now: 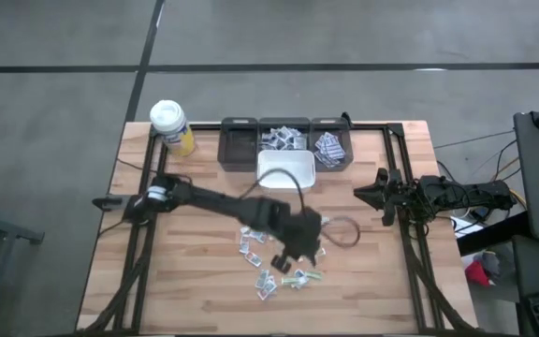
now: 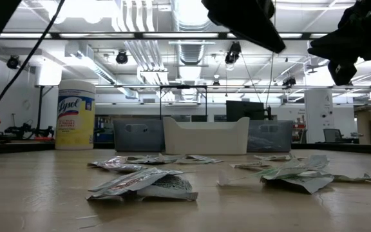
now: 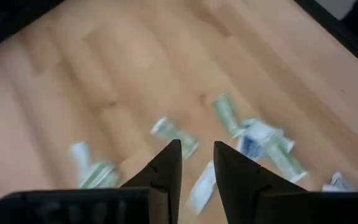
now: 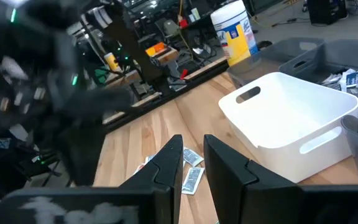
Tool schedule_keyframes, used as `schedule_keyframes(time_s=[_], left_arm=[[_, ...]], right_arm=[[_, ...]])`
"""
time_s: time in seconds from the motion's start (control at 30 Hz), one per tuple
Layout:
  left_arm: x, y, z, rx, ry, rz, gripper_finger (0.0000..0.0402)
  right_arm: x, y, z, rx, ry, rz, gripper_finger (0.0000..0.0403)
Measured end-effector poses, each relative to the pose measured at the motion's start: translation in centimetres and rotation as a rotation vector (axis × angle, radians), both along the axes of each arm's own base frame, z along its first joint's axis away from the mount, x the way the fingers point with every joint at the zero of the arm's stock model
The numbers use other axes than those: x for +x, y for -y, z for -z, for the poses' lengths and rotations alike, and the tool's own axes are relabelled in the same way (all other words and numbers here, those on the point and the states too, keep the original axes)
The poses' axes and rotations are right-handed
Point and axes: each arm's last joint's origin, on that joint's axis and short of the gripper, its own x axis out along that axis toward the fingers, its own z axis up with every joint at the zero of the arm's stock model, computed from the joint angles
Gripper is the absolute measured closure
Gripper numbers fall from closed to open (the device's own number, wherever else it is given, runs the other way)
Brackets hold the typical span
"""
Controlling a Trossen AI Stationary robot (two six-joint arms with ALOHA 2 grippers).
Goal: Pick & Place First Aid Supplies
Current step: Put the bottom alcohol pad into the middle black bin
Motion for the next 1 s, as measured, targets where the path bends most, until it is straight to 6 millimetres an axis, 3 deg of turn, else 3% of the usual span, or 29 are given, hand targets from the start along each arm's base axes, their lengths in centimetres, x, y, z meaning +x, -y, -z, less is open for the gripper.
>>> schedule_keyframes(time_s=[0.13, 0.27, 1.0], left_arm=[[-0.2, 2.3, 2.4, 0.004, 0.022, 0.043, 0.0312], [-0.7, 3.4, 4.4, 0.008, 0.004, 0.066, 0.0312], [0.4, 4.4, 10.1, -0.050, -0.064, 0.032, 0.0312]], right_arm=[[0.0, 0.0, 0.0, 0.000, 0.000, 0.000, 0.0339], [0.0, 0.0, 0.0, 0.000, 0.000, 0.000, 0.0339], [0.0, 0.0, 0.0, 0.000, 0.001, 0.000, 0.0339]])
